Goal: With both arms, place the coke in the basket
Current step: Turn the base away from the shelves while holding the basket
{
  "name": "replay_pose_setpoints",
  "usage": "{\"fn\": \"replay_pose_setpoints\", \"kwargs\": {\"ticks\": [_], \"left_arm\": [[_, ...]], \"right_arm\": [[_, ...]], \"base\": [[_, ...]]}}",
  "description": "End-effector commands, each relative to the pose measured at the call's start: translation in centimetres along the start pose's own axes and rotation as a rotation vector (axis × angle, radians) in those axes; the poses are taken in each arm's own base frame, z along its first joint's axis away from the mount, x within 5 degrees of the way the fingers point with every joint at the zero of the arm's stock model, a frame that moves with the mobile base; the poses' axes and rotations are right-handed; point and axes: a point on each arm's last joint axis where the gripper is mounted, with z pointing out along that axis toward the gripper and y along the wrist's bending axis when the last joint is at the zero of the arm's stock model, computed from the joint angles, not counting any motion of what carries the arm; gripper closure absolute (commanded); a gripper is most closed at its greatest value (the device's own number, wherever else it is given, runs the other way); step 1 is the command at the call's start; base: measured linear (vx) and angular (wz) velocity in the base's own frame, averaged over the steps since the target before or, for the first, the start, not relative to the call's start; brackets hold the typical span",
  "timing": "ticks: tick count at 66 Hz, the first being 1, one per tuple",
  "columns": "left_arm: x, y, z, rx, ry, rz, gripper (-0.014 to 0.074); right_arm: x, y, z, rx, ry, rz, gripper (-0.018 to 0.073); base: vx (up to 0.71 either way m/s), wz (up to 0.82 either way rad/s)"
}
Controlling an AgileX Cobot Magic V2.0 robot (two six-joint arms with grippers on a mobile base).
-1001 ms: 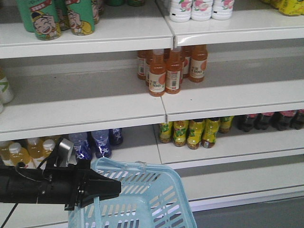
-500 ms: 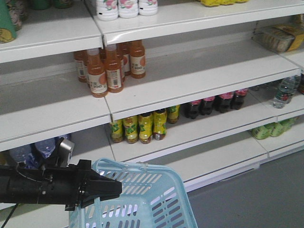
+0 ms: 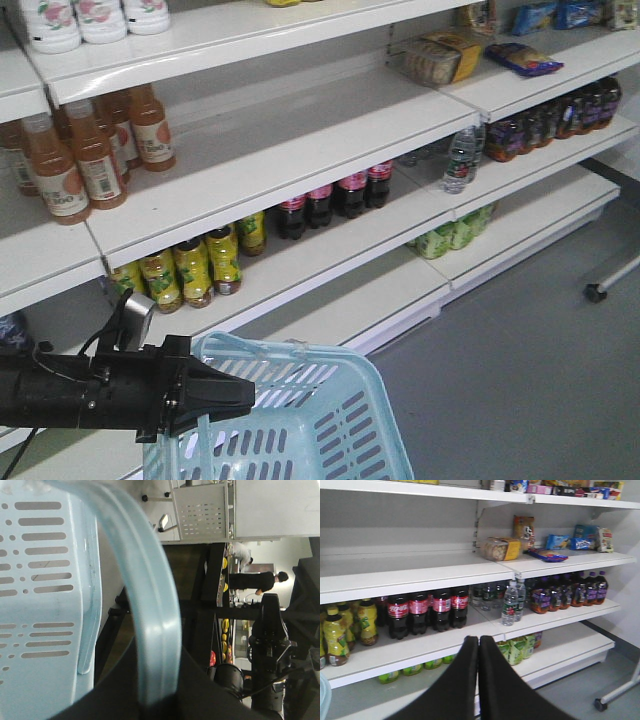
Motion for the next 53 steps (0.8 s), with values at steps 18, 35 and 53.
{"fn": "replay_pose_setpoints", "kwargs": {"ticks": [18,35,53], "left_arm": [[-0.22,-2.47,-0.41,0.148,-0.032,0.025,0.0603],[-0.22,-2.47,-0.41,0.148,-0.032,0.025,0.0603],[-0.22,-2.47,-0.41,0.148,-0.032,0.025,0.0603]], "right_arm": [[-0.41,0.02,-0.10,0.001,-0.082,-0.014,0.0568],[-0.41,0.02,-0.10,0.001,-0.082,-0.014,0.0568],[-0.41,0.02,-0.10,0.001,-0.082,-0.014,0.0568]], "base": [[-0.05,-0.51],[-0.06,-0.53],[-0.07,-0.49]]}}
